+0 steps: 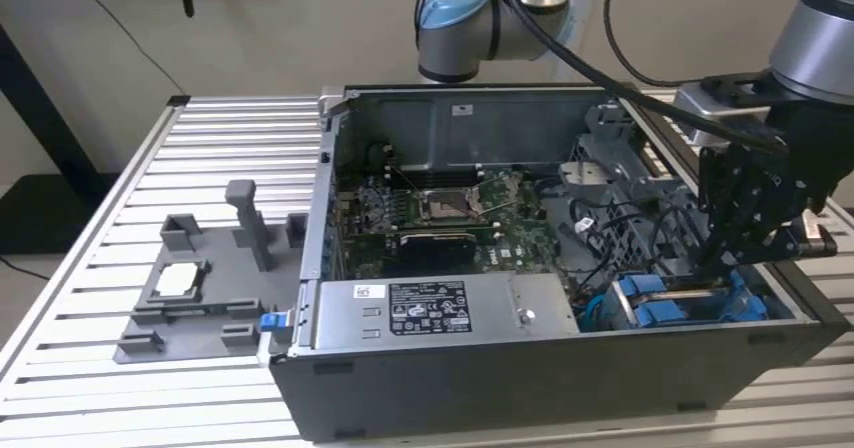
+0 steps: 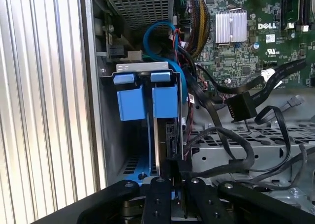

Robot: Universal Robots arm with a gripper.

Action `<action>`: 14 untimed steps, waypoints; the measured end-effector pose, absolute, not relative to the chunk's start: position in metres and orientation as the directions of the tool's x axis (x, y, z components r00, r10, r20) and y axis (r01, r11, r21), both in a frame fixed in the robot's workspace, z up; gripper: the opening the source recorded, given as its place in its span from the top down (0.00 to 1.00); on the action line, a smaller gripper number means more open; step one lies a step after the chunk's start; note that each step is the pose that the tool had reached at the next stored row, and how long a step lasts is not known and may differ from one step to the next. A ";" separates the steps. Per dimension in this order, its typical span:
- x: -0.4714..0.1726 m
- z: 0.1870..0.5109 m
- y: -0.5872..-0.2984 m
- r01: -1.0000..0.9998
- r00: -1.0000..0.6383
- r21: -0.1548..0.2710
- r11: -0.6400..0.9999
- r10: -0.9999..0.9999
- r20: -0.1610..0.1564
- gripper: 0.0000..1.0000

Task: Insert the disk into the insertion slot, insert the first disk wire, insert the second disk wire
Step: 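Insert the first disk wire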

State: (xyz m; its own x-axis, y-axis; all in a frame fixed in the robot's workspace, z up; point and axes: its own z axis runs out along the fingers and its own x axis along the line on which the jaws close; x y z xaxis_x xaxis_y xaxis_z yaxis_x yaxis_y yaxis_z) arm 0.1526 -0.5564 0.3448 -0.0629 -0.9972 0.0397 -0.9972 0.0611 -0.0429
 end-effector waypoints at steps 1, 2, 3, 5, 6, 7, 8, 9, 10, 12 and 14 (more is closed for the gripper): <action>0.153 0.346 -0.556 -0.997 -0.063 -0.043 0.061 -0.997 0.040 0.81; 0.153 0.351 -0.556 -0.997 -0.063 -0.043 0.061 -0.997 0.040 0.81; 0.153 0.354 -0.556 -0.997 -0.063 -0.043 0.061 -0.997 0.040 0.81; 0.153 0.363 -0.556 -0.997 -0.063 -0.043 0.061 -0.997 0.037 0.81; 0.153 0.365 -0.556 -0.997 -0.063 -0.043 0.061 -0.997 0.034 0.81; 0.153 0.367 -0.556 -0.997 -0.063 -0.042 0.061 -0.998 0.031 0.81; 0.153 0.371 -0.556 -0.997 -0.063 -0.042 0.061 -0.998 0.030 0.79; 0.153 0.375 -0.556 -0.997 -0.063 -0.042 0.061 -0.998 0.030 0.79; 0.153 0.379 -0.556 -0.997 -0.063 -0.042 0.062 -0.998 0.029 0.79; 0.153 0.380 -0.556 -0.997 -0.063 -0.041 0.062 -0.998 0.006 0.73; 0.153 0.380 -0.556 -0.997 -0.063 -0.040 0.064 -0.998 -0.029 0.73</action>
State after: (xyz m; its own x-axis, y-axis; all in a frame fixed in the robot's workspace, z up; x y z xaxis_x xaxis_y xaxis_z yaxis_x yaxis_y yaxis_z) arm 0.1527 -0.5562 0.3802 -0.0626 -0.9976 -0.0293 -0.9972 0.0637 -0.0401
